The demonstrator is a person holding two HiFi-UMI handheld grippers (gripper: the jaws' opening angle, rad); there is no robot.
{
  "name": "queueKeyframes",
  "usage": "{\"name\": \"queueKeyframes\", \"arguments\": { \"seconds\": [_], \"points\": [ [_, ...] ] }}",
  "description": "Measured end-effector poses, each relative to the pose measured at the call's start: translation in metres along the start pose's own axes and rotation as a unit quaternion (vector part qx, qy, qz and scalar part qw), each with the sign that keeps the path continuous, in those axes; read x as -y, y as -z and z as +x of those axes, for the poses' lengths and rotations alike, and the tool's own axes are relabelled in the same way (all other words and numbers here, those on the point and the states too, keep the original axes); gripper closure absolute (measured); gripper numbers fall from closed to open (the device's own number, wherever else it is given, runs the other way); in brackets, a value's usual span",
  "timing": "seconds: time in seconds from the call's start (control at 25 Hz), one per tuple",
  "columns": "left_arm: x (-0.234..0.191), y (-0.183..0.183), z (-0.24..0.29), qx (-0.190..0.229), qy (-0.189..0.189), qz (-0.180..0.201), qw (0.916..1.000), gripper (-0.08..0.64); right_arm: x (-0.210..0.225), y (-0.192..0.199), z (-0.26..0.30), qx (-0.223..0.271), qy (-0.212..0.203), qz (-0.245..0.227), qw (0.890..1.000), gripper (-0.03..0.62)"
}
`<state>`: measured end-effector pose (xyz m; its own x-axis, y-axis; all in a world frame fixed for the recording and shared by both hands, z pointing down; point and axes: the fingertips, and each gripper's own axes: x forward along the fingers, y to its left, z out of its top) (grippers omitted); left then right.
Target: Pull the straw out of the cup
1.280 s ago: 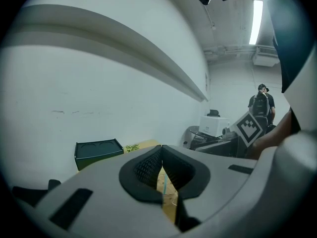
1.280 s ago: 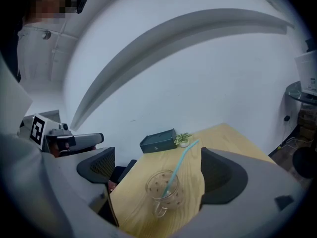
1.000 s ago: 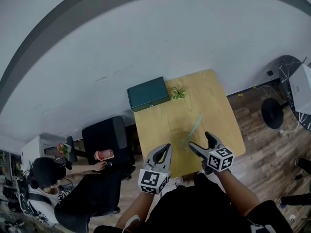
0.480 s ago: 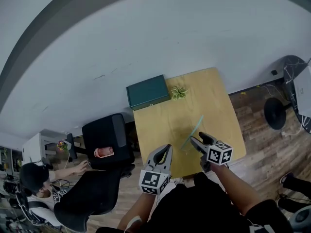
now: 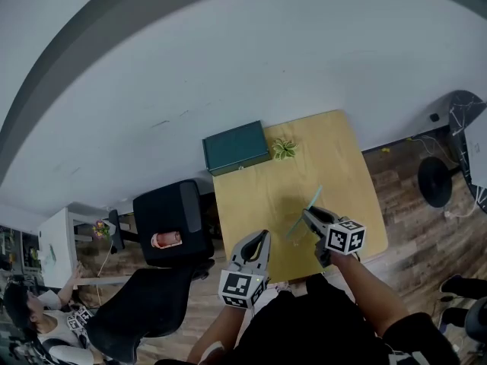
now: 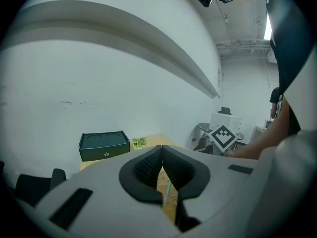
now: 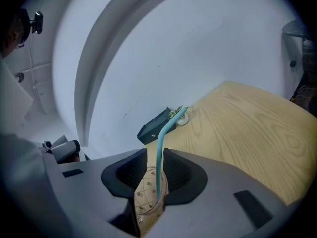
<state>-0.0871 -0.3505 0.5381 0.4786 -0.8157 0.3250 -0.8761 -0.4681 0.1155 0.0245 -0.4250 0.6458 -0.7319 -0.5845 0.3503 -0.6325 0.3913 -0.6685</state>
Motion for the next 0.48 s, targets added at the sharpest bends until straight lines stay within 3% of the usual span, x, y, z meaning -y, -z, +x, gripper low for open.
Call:
{"name": "queueKeyframes", "arguments": {
  "seconds": [0.48],
  "points": [
    [-0.0057, -0.0036, -0.0075, 0.008, -0.012, -0.007, 0.9999, 0.541, -0.0059, 0.0041, -0.003, -0.003, 0.014, -0.017, 1.0, 0.54]
  ]
}}
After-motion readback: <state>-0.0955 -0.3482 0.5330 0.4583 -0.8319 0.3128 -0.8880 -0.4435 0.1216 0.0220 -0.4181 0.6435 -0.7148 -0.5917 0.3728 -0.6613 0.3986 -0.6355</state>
